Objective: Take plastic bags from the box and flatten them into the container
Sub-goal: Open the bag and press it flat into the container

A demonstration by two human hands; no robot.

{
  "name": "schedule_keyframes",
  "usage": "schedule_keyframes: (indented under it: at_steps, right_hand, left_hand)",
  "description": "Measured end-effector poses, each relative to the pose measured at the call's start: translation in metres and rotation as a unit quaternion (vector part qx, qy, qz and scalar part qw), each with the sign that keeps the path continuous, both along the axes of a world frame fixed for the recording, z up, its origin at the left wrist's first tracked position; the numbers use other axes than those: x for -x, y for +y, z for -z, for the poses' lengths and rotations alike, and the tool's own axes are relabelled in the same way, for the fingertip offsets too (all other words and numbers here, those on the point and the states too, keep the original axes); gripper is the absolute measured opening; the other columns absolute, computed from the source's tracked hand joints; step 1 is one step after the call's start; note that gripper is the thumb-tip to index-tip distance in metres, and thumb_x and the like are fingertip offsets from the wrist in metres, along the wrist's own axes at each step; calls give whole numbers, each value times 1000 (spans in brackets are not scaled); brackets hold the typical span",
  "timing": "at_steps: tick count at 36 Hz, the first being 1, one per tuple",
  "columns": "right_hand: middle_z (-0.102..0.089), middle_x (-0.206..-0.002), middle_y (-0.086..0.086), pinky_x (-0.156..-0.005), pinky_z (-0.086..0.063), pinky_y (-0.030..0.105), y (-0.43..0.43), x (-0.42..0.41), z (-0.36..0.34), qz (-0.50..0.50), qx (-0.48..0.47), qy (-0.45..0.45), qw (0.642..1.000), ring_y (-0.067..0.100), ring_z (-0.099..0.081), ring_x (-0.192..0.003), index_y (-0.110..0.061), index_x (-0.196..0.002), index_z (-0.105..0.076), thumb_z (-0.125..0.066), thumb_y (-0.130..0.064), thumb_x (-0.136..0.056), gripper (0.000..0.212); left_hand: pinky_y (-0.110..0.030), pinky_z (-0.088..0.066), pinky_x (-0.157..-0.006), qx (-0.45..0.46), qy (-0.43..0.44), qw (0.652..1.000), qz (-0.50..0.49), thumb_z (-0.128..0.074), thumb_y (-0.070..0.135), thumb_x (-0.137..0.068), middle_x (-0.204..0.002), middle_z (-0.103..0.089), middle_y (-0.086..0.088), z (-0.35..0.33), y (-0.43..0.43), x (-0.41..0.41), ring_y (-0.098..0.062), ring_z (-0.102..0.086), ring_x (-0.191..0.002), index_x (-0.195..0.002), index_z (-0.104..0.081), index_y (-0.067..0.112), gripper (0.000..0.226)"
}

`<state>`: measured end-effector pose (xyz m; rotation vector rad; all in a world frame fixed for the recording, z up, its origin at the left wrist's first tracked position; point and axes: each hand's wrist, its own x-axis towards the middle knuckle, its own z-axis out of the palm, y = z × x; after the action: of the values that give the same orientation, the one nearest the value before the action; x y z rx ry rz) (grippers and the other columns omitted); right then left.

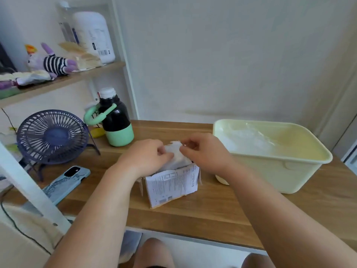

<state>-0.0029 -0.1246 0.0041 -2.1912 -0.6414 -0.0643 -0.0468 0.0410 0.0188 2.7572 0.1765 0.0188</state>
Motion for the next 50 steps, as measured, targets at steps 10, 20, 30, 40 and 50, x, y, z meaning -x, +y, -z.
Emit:
schedule_keyframes:
  at_steps: [10, 20, 30, 40, 50]
  right_hand:
    - [-60, -88, -15, -70, -44, 14, 4, 0, 5, -40, 33, 62, 997, 0, -56, -80, -22, -117, -66, -66, -19, -84, 33]
    - [-50, -63, 13, -57, -44, 34, 4, -5, 0, -29, -60, 114, 991, 15, -43, -59, -1, -69, -53, -56, -25, -94, 34]
    - [-63, -74, 0, -60, -46, 27, -17, -14, -34, 32, -449, 138, 882, 15, -53, -66, -17, -85, -62, -48, -15, -99, 20]
    - [-66, -65, -2, -59, -49, 25, -65, -18, -68, -87, -636, 238, 729, 14, -58, -57, -19, -90, -54, -41, -15, -95, 14]
    - [-62, -87, 4, -72, -48, 36, -131, -19, -70, 1, -506, 257, 823, 23, -55, -74, -21, -102, -57, -63, -58, -69, 50]
  left_hand:
    - [-22, -51, -71, 120, -110, 987, -5, -75, 20, -80, -74, -68, 18, 1, -4, 4, 5, -62, -77, -83, -65, 36, 19]
    - [-32, -52, -91, 322, -119, 937, 62, -67, 33, -87, -105, -63, 10, 8, -9, -1, -4, -62, -99, -107, -57, 29, 23]
    - [-26, -46, -76, 153, -11, 988, 33, -24, 74, -82, -105, -62, 8, 4, -17, 0, -8, -58, -94, -115, -54, 20, 70]
    - [-19, -43, -70, 407, -130, 903, 47, -56, 58, -80, -127, -54, 15, -25, -58, -19, -3, -57, -98, -143, -40, 30, 71]
    - [-10, -45, -59, 463, -169, 864, 102, -70, 11, -86, -66, -66, 15, -38, -95, -51, 3, -59, -63, -82, -71, 20, 10]
